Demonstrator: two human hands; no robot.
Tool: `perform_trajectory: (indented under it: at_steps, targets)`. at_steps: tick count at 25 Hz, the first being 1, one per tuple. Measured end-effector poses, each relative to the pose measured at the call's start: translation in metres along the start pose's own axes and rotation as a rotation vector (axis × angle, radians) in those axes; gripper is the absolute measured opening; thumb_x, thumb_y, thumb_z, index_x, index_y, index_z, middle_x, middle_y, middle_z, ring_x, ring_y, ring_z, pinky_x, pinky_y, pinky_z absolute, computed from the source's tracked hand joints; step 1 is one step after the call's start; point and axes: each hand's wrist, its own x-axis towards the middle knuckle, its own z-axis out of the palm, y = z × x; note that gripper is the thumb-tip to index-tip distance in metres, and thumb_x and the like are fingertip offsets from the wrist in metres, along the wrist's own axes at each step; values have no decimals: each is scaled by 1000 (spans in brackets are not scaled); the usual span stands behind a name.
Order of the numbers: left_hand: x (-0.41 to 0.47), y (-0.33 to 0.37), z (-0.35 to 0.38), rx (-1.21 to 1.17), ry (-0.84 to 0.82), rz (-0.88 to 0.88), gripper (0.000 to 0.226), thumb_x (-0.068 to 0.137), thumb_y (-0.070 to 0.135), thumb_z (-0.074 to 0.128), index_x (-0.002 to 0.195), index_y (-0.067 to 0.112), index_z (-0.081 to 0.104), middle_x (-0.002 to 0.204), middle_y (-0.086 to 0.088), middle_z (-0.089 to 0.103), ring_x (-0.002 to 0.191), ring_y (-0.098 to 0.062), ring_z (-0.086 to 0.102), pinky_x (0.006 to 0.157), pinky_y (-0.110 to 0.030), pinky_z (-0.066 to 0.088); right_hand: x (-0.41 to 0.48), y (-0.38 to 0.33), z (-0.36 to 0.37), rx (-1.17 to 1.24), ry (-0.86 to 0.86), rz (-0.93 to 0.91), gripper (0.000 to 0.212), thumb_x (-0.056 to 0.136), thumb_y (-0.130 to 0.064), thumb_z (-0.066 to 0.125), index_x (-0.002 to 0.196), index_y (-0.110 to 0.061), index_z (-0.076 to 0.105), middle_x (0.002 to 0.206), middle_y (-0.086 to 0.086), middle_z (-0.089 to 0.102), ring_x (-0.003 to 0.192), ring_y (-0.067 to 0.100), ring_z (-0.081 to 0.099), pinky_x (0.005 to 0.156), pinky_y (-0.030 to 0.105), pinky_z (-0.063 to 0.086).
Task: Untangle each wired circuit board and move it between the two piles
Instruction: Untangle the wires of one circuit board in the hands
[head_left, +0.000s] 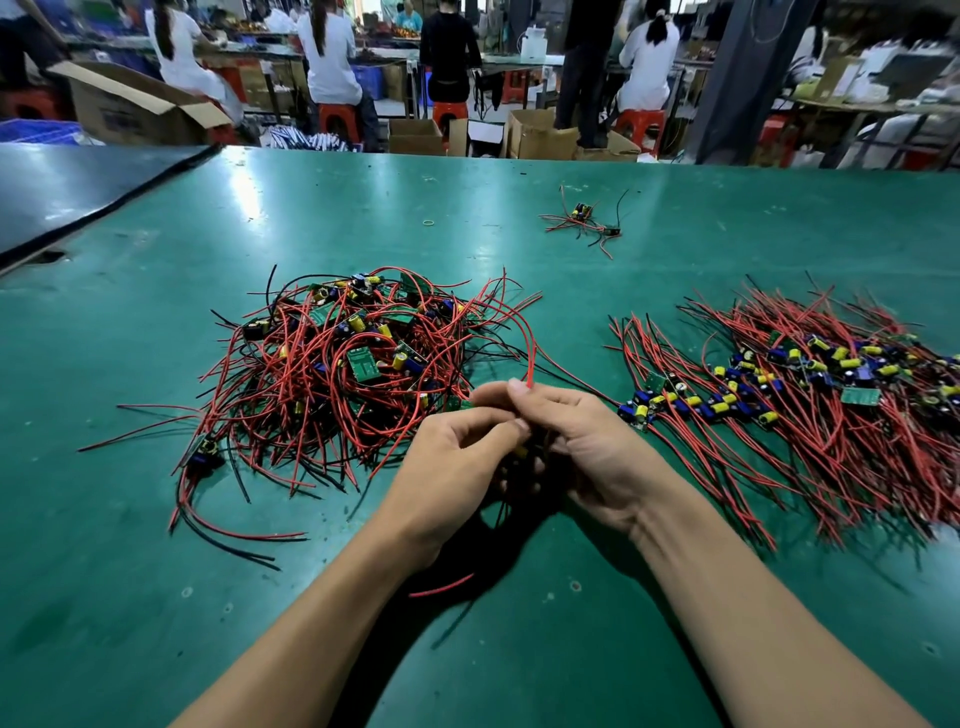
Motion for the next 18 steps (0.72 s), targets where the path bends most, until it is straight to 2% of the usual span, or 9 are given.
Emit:
perform_trajectory:
  at_steps: [2, 3, 6, 12, 14, 16, 18]
  targets:
    - [1, -2, -1, 19, 17, 18, 17, 93, 5, 60, 83, 1, 73, 74, -19, 69, 62, -25, 63, 56, -29, 52, -1, 2, -2, -41, 20, -20, 32, 83, -32, 72, 103, -7, 77, 90, 17, 69, 70, 27, 62, 68, 39, 53]
    - [1, -3, -2, 34, 10, 27, 17, 93, 6, 60, 83, 0, 73, 74, -19, 69, 62, -25, 64, 56, -29, 51, -2, 2, -3, -84, 35, -38, 33, 82, -33, 75, 102, -7, 77, 89, 19, 68, 70, 29, 61, 65, 38, 51]
    - [2, -5, -4, 64, -10, 42, 18, 92, 3, 60, 80, -2, 72, 69, -14, 69, 55, -23, 64, 53, -28, 50, -3, 3, -4, -207, 112, -86, 33, 86, -34, 76, 96, -2, 76, 77, 18, 68, 57, 24, 60, 47, 26, 50]
    - [-1, -4, -5, 123, -11, 21, 16, 91, 9, 64, 79, 5, 74, 68, -12, 71, 57, -23, 63, 62, -35, 49, 8, -2, -11, -178, 525, -270, 27, 96, -26, 67, 78, -8, 74, 71, 4, 70, 59, 17, 63, 50, 25, 53]
    - [-2, -3, -5, 126, -23, 8, 16, 90, 9, 65, 78, 4, 74, 68, -12, 71, 57, -23, 62, 65, -37, 47, 9, -7, -15, -5, 525, -232, 36, 101, -31, 59, 74, -10, 71, 73, 1, 72, 62, 13, 68, 52, 25, 55]
    - [-2, -1, -4, 110, -24, 3, 16, 91, 9, 64, 79, 3, 73, 67, -12, 70, 56, -24, 63, 62, -36, 48, 6, -13, -18, 329, 366, -98, 48, 102, -35, 53, 63, -15, 70, 75, 1, 74, 72, 15, 74, 60, 27, 59]
    - [-2, 0, -4, 89, -14, 5, 16, 91, 7, 64, 79, 3, 74, 67, -13, 69, 55, -24, 63, 58, -32, 51, 4, -17, -21, 627, 197, 2, 49, 101, -31, 53, 56, -16, 66, 84, 3, 76, 91, 23, 76, 76, 38, 61]
